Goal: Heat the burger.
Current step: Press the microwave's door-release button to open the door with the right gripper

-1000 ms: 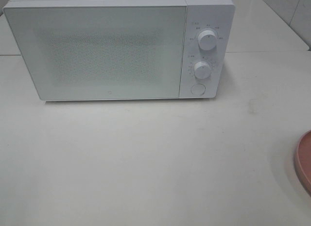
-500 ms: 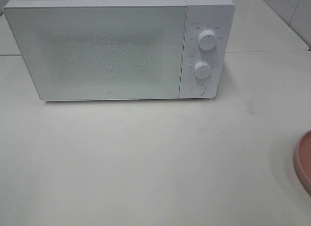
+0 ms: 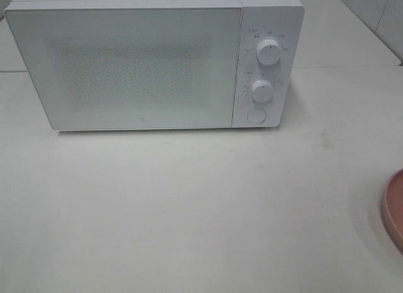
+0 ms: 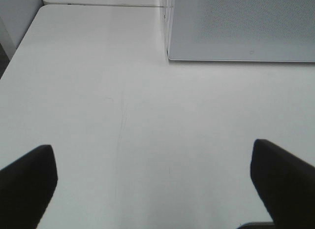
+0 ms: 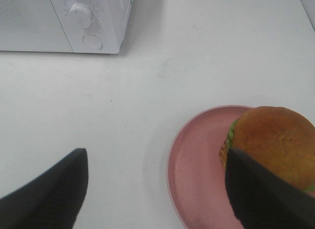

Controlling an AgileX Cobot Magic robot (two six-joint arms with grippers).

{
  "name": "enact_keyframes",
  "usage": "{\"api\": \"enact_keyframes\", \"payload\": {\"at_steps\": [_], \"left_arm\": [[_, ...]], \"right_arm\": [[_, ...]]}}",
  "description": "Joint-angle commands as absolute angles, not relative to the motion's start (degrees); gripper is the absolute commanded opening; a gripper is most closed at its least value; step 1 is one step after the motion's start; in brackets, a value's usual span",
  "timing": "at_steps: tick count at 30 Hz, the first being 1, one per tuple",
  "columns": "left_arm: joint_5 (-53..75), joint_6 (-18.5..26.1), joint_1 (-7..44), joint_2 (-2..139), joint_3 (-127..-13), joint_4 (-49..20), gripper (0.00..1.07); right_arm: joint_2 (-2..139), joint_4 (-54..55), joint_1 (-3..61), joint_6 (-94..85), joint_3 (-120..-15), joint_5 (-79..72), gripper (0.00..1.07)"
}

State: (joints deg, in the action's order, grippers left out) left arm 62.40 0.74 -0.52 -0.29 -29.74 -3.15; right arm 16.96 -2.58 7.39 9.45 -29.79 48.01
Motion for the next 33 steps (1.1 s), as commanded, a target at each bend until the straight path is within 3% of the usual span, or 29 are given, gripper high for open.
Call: {"api": "enact_keyframes", "payload": {"at_steps": [1,22,33], "left_arm": [[61.42,0.74,-0.52,-1.49,-29.56,-3.21,1.0],[61.42,0.74,-0.52,-1.49,-29.56,-3.21,1.0],[61.42,0.74,-0.52,-1.49,-29.56,-3.21,1.0]], "right_arm": [[20.91,-2.81,6.99,8.59,-30.42,42.91,0.75],[42.63,-2.64,6.99,8.59,-30.42,21.72,0.75],[53.57,-2.81,7.1,8.65,-27.67,1.95,0.75]]}}
